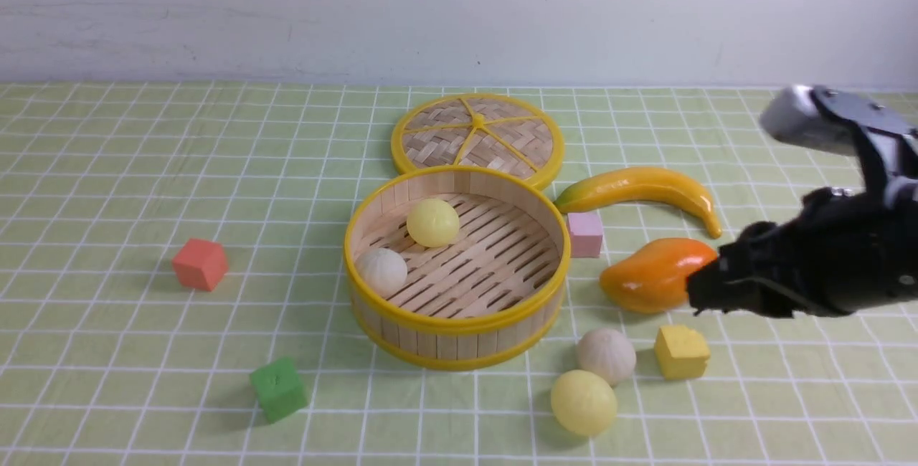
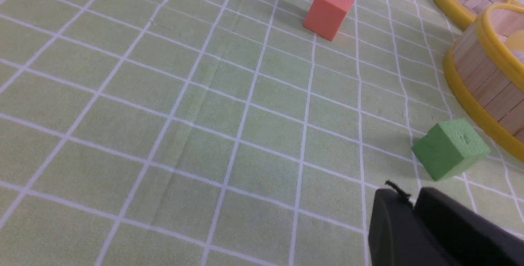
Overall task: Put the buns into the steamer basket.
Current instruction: Use the right arm to grab a steamed stuffed bun, then use the right arm to put the steamed stuffed bun into the steamer, then use the right arm to grab a steamed stuffed bun
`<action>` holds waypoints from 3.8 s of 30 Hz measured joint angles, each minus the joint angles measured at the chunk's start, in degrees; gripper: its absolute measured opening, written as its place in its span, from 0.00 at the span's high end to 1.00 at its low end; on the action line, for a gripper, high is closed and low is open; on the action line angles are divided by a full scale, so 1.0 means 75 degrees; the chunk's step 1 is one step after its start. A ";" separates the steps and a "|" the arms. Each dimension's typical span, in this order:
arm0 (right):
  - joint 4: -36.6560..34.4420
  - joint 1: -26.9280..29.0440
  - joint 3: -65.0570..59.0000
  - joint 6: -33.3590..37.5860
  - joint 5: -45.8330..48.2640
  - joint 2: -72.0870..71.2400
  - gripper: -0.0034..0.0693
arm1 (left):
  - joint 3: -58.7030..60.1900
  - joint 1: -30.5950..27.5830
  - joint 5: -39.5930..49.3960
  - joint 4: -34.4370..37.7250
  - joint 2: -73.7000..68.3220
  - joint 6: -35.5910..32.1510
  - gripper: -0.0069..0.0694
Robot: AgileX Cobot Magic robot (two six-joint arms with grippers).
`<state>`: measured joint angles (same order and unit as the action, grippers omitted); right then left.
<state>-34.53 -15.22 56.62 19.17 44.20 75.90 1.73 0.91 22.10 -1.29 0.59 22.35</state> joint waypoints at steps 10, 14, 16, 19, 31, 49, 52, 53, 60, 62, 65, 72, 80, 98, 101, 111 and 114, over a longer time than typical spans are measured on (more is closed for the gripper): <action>0.2492 -0.1032 0.2026 -0.1549 0.0957 0.2369 0.62 | 0.0000 0.0000 0.0000 0.0000 0.0000 0.0000 0.81; 0.3065 -0.1215 0.2545 -0.2155 0.1077 0.3105 0.62 | 0.0000 0.0000 0.0000 0.0000 0.0000 0.0000 0.81; 0.3142 -0.1296 0.2773 -0.2252 0.0994 0.3518 0.62 | 0.0000 0.0000 0.0000 0.0000 0.0000 0.0000 0.81; 0.3202 -0.1316 0.2976 -0.2250 0.0925 0.3932 0.62 | 0.0000 0.0000 0.0000 0.0000 0.0000 0.0000 0.80; 0.3700 -0.1316 0.3054 -0.2285 0.0831 0.4667 0.62 | 0.0000 0.0000 0.0000 0.0000 0.0000 0.0000 0.79; 0.4266 -0.1316 0.4379 -0.2497 0.2667 0.4160 0.95 | 0.0000 0.0000 -0.0009 0.0000 0.0000 0.0000 0.77; 0.4213 -0.1316 0.5166 -0.2557 0.2632 0.3888 0.95 | 0.0000 0.0000 -0.0009 0.0000 0.0000 0.0000 0.76; 0.4195 -0.1316 0.5221 -0.2557 0.2632 0.3880 0.95 | 0.0000 0.0000 -0.0009 0.0000 0.0000 0.0000 0.76; 0.2579 -0.1325 0.6505 -0.1769 0.1600 0.4427 0.95 | 0.0000 0.0000 -0.0009 0.0000 0.0000 0.0000 0.76; 0.2491 -0.1325 0.6596 -0.1675 0.1396 0.4689 0.95 | 0.0000 0.0000 -0.0009 0.0000 0.0000 0.0000 0.76; 0.2470 -0.1325 0.6694 -0.1635 0.0916 0.5438 0.95 | 0.0000 0.0000 -0.0009 0.0000 0.0000 0.0000 0.76; 0.2816 -0.1325 0.6701 -0.1967 0.0098 0.6272 0.92 | 0.0000 0.0000 -0.0009 0.0000 0.0000 0.0000 0.74; 0.3540 -0.1325 0.6711 -0.2716 0.0034 0.6251 0.68 | 0.0000 0.0000 -0.0009 0.0000 0.0000 0.0000 0.73; 0.2433 -0.1325 0.3221 -0.1453 0.1246 0.2574 0.42 | 0.0000 0.0000 -0.0009 0.0000 0.0000 0.0000 0.72; 0.2227 -0.1325 0.2443 -0.1233 0.1201 0.2514 0.42 | 0.0000 0.0000 -0.0009 0.0000 0.0000 0.0000 0.72; 0.2168 -0.1325 0.1905 -0.1127 0.1561 0.3443 0.42 | 0.0000 0.0000 -0.0009 0.0000 0.0000 0.0000 0.72; 0.1955 -0.1325 0.1905 -0.0988 0.1502 0.3750 0.42 | 0.0000 0.0000 -0.0009 0.0000 0.0000 0.0000 0.72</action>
<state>-19.86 -25.16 70.91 11.77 55.47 104.03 1.73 0.91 22.03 -1.29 0.59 22.35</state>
